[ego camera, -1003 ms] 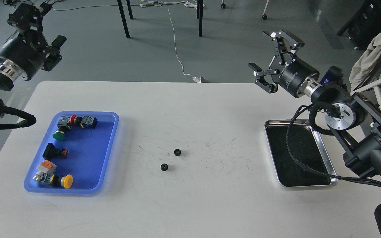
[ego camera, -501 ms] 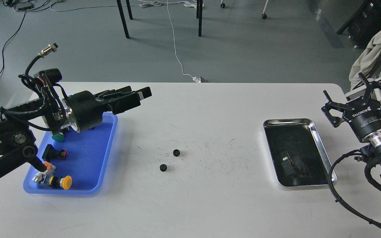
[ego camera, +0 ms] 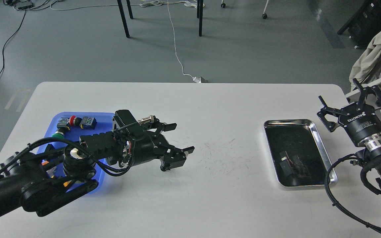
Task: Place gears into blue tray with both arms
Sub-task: 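Reach the left gripper to the black parts and grasp one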
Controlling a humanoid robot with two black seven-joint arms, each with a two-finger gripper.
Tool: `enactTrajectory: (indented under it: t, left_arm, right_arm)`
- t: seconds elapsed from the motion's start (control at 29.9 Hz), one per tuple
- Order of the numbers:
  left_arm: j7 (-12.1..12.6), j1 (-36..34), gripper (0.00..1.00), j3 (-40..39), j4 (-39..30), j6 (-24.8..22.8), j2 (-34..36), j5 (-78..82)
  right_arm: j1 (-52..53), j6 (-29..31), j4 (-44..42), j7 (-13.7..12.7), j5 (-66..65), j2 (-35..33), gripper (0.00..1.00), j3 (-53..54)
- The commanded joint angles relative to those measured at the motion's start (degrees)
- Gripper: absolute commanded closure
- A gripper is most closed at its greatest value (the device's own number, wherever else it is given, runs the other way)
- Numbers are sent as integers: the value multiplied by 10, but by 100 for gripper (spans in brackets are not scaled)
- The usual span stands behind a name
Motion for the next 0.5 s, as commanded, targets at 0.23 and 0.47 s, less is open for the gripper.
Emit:
enactTrajectory:
  t: [0.23, 0.47]
  left_arm:
    - [-2, 17, 5, 21, 122, 37, -67, 2]
    - [-6, 19, 14, 39, 176, 69, -70, 2]
  right_arm:
    - [1, 0, 1, 0, -1, -1, 3, -3]
    - [1, 0, -1, 0, -1, -6, 3, -6]
